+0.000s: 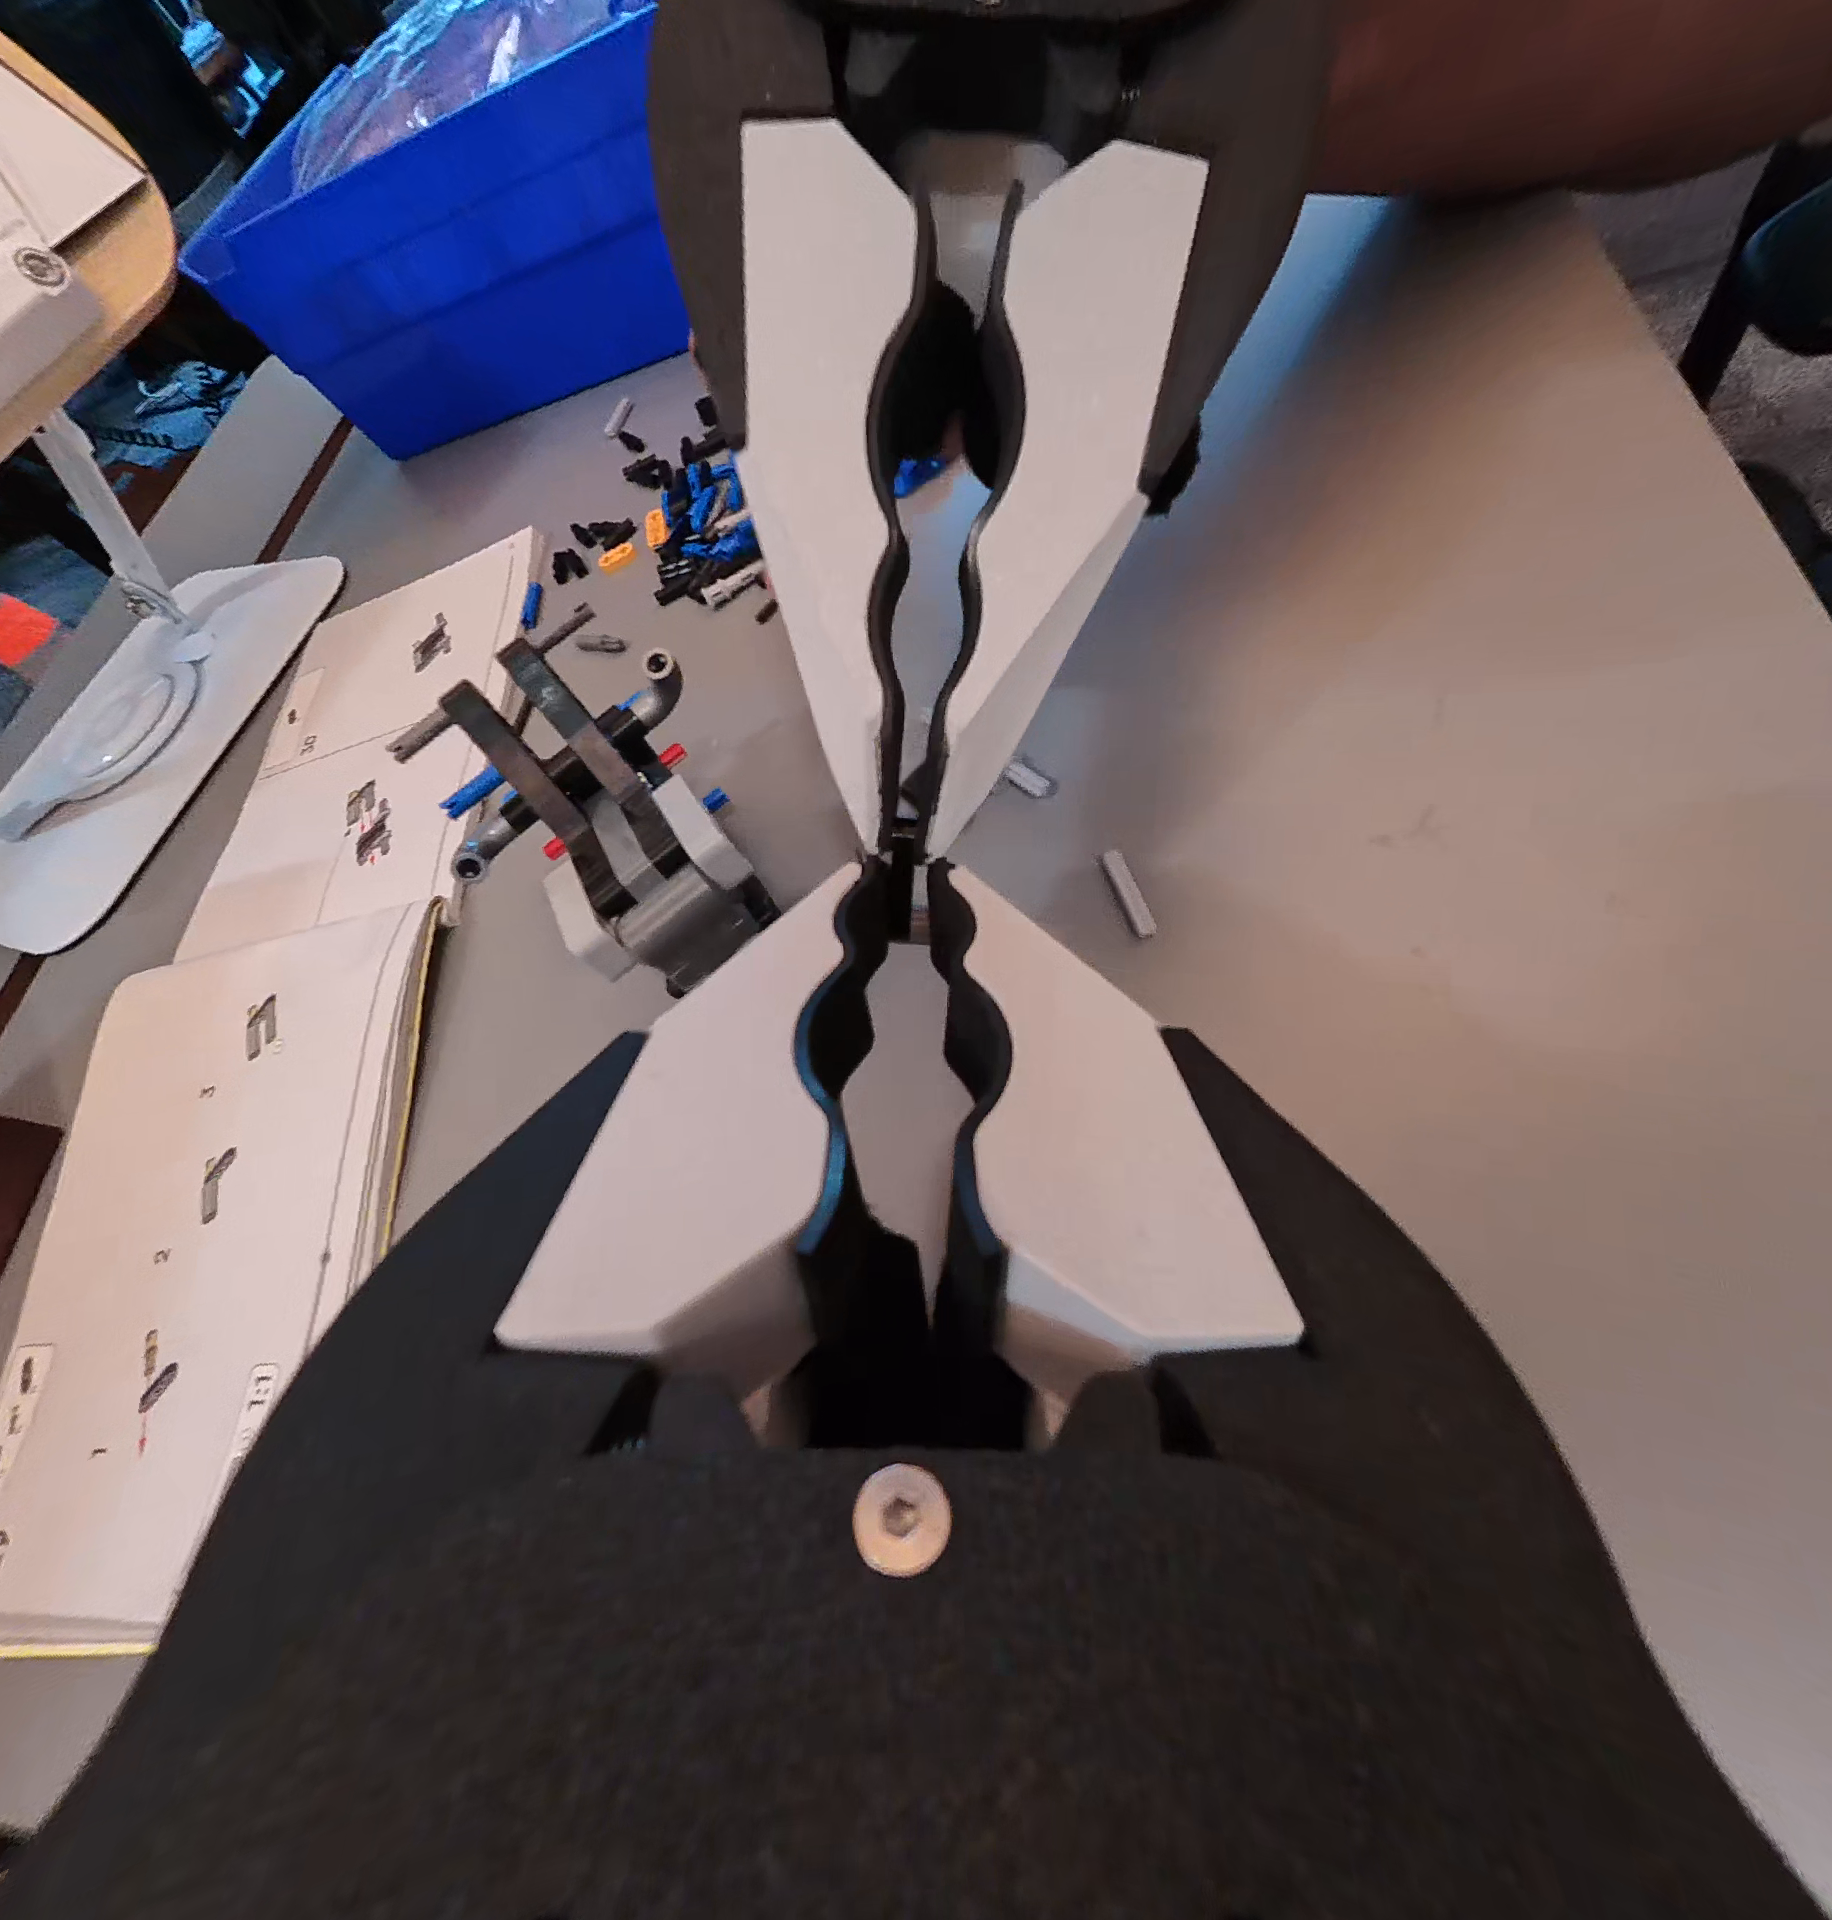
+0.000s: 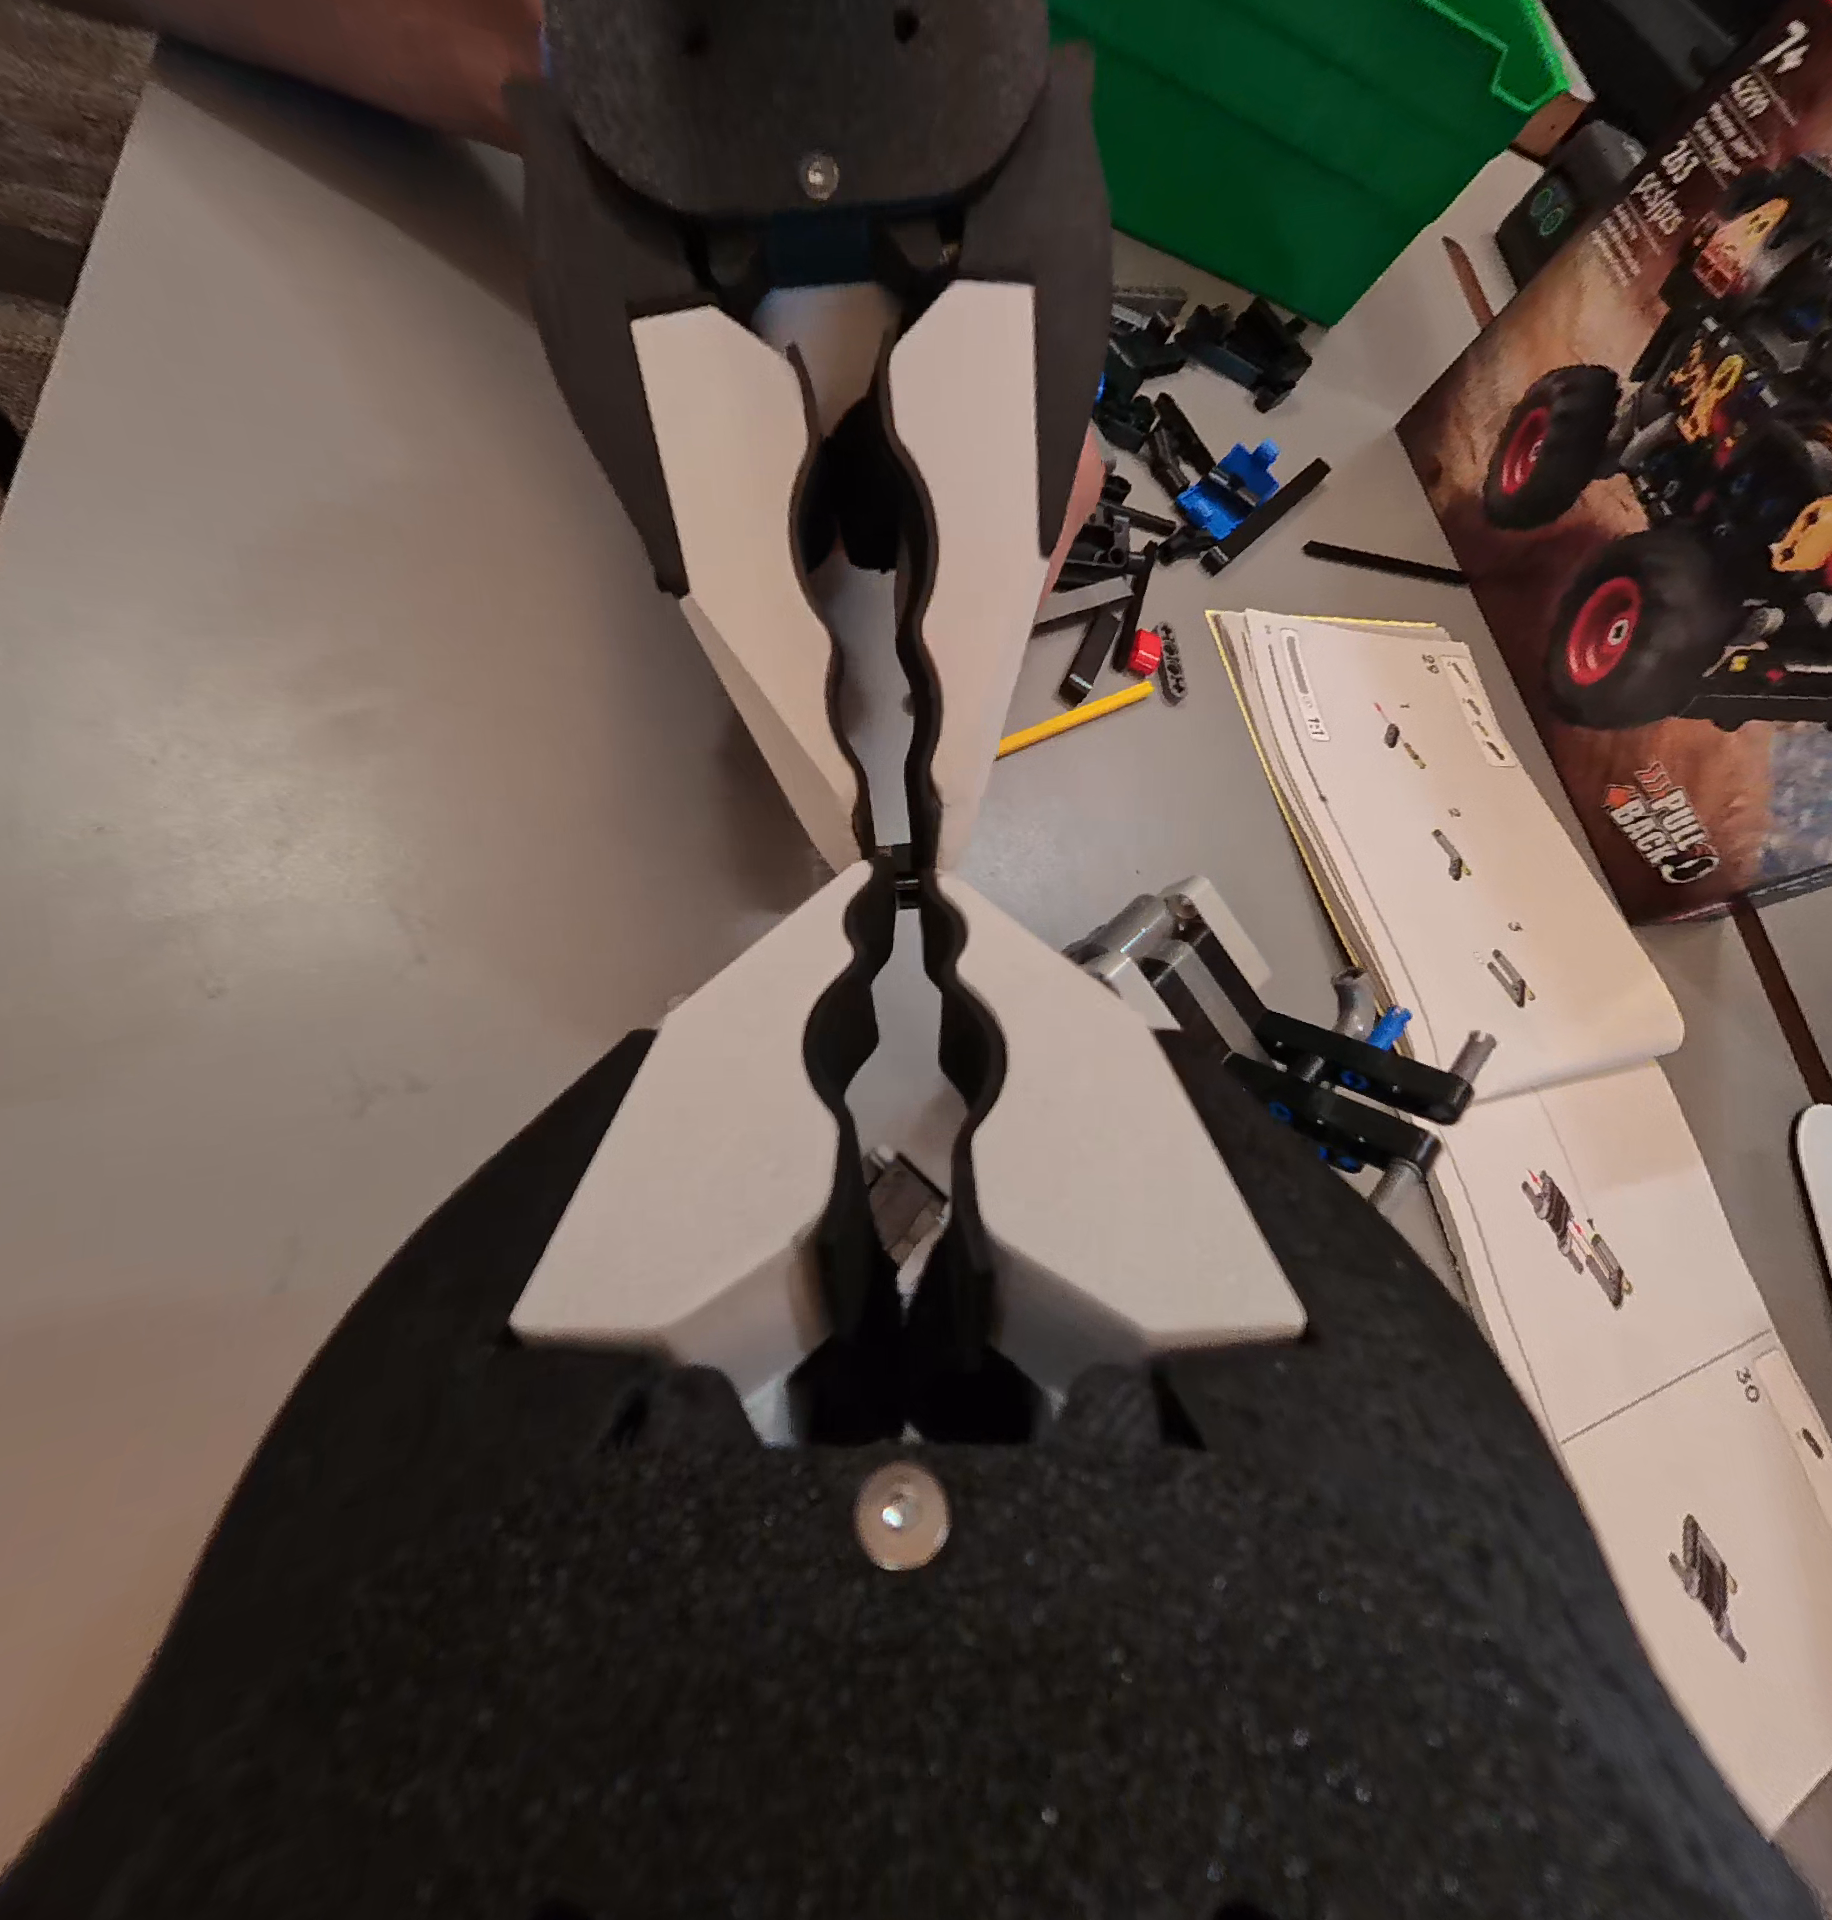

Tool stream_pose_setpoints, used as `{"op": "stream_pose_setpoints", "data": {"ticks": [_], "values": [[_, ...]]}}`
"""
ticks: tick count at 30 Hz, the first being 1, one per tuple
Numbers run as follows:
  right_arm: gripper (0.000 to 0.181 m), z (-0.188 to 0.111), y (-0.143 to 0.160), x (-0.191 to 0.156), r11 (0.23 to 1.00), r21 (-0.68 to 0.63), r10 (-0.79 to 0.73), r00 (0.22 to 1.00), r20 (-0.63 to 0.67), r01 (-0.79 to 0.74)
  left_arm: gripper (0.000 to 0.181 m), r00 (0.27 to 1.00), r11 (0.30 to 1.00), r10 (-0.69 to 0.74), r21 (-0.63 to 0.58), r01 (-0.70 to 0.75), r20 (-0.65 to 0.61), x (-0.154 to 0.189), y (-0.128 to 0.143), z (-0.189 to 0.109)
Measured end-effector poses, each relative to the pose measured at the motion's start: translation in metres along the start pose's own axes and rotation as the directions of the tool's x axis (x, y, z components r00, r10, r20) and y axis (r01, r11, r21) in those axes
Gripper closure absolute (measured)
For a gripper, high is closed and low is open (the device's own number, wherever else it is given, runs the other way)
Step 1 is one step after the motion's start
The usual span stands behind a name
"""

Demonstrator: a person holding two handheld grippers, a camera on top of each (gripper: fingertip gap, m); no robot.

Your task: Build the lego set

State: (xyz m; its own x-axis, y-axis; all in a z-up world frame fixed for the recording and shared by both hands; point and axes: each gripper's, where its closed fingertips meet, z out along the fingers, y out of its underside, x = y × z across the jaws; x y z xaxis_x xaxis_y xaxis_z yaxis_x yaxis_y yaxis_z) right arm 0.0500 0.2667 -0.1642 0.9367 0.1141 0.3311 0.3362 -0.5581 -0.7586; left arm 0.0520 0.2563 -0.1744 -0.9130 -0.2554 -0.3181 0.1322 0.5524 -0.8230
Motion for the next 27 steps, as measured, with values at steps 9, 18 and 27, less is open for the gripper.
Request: {"op": "stream_pose_setpoints", "data": {"ticks": [9,18,27], "values": [[0.175,-0.03,-0.025,0.013,0.963,0.19,0.179,0.981,0.08,-0.191,0.18,0.995,0.988,-0.096,0.118,0.098,-0.015,-0.008,-0.02,-0.012],[0.172,-0.033,-0.032,0.009,0.936,0.25,0.213,0.964,0.159,-0.248,0.18,0.919,0.886,-0.336,0.26,0.383,-0.209,-0.009,-0.043,-0.022],[0.157,-0.034,-0.015,-0.011,0.948,0.114,0.253,0.918,0.304,-0.299,0.179,0.765,0.693,-0.532,0.333,0.64,-0.363,-0.035,-0.049,-0.039]]}}
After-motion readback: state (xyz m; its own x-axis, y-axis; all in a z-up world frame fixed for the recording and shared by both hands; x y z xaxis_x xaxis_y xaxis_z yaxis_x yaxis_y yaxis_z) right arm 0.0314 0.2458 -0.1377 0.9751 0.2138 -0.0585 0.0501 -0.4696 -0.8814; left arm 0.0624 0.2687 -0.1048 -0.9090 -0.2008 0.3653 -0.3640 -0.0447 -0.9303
